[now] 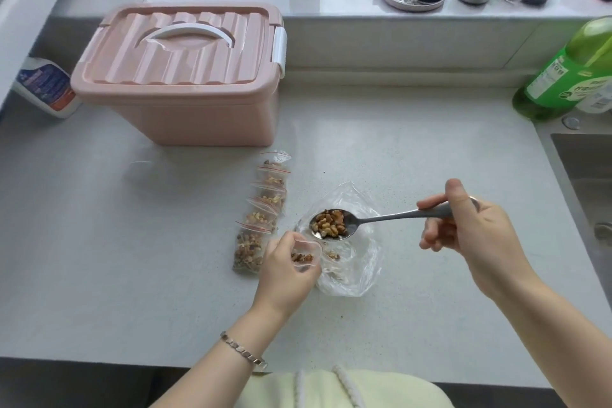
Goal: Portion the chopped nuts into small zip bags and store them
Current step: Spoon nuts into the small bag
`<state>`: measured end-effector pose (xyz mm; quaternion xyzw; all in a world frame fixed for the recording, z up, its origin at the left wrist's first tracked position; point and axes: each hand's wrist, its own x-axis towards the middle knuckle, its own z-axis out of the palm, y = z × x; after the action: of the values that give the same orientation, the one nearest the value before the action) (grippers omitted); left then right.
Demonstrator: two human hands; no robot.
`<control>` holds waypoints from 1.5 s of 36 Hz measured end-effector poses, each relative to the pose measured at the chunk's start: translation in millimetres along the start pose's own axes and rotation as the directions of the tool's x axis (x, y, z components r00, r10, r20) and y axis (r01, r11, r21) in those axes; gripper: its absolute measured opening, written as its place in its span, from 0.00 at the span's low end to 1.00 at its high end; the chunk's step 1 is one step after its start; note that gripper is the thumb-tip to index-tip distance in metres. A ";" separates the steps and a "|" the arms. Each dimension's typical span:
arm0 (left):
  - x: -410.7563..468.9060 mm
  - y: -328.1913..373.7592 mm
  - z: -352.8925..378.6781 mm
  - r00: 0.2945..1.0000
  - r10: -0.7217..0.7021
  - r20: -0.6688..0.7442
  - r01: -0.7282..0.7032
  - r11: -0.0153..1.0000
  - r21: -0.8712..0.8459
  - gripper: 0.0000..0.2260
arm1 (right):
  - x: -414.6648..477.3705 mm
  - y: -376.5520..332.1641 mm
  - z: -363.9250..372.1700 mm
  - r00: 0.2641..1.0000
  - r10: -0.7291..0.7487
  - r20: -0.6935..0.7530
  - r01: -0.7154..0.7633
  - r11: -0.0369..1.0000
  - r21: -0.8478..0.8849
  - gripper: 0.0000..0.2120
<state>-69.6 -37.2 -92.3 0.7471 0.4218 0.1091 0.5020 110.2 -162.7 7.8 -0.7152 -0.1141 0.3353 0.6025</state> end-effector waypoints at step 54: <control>4.0 -20.2 3.6 0.976 -0.134 0.172 0.179 0.943 -0.281 0.09 | -1.2 116.7 19.7 0.966 0.256 -0.031 -0.256 0.967 0.003 0.16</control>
<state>-75.6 -33.8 -112.0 0.6338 0.4200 0.0738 0.6453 69.0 -176.9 -102.3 -0.7296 -0.0115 0.3991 0.5553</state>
